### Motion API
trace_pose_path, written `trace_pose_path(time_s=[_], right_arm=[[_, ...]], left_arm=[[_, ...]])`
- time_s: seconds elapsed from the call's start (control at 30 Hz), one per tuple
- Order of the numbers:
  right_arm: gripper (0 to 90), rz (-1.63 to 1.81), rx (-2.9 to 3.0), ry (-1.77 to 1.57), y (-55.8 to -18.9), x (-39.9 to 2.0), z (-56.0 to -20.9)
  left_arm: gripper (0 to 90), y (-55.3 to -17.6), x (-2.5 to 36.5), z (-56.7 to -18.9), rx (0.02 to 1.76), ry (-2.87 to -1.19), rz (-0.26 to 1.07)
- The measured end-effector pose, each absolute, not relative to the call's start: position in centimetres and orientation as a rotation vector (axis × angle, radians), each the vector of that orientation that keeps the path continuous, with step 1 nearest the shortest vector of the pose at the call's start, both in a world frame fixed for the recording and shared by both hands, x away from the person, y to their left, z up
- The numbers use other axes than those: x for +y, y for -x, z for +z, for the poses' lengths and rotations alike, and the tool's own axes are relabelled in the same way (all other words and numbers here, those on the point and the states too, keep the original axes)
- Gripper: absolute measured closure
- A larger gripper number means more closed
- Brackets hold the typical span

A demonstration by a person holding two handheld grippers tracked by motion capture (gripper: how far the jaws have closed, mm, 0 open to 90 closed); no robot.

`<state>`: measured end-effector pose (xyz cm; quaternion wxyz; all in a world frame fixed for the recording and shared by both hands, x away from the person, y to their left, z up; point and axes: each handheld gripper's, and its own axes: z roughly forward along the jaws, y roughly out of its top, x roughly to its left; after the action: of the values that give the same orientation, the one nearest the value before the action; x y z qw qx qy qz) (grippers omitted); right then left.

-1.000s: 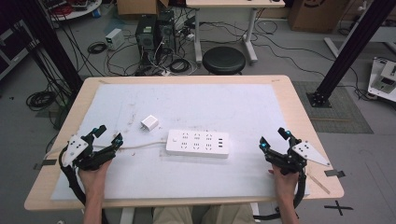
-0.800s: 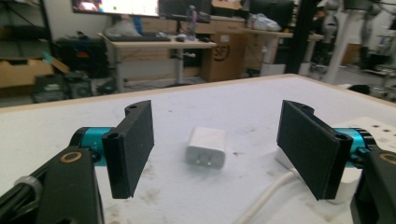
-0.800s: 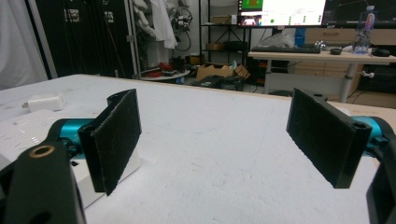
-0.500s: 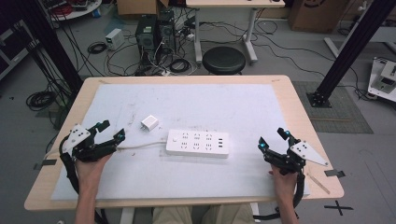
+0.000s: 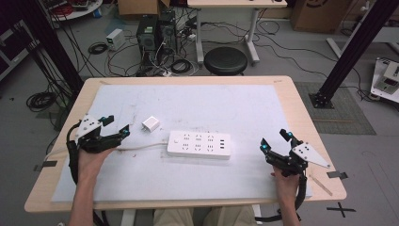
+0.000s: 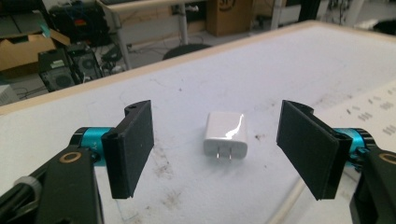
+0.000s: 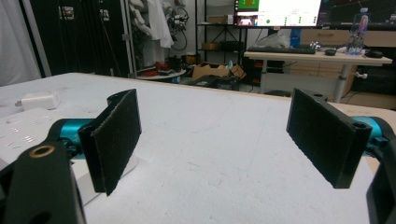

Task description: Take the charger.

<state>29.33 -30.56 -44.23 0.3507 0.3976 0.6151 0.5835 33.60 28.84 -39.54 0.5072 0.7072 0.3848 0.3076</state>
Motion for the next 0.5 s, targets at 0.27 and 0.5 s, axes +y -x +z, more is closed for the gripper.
trace_pose_path(time_s=[0.27, 0.5], right_arm=[[18.1, 1.512, 1.594, -1.025, -29.4, -30.6, -44.2], [18.1, 1.506, 1.600, -1.028, -29.4, -30.5, -44.2]], left_arm=[[25.8, -35.7, 27.8, -38.8, 0.942, -1.779, 0.662], [23.0, -37.5, 26.8, -38.0, 0.939, -1.832, 0.632]])
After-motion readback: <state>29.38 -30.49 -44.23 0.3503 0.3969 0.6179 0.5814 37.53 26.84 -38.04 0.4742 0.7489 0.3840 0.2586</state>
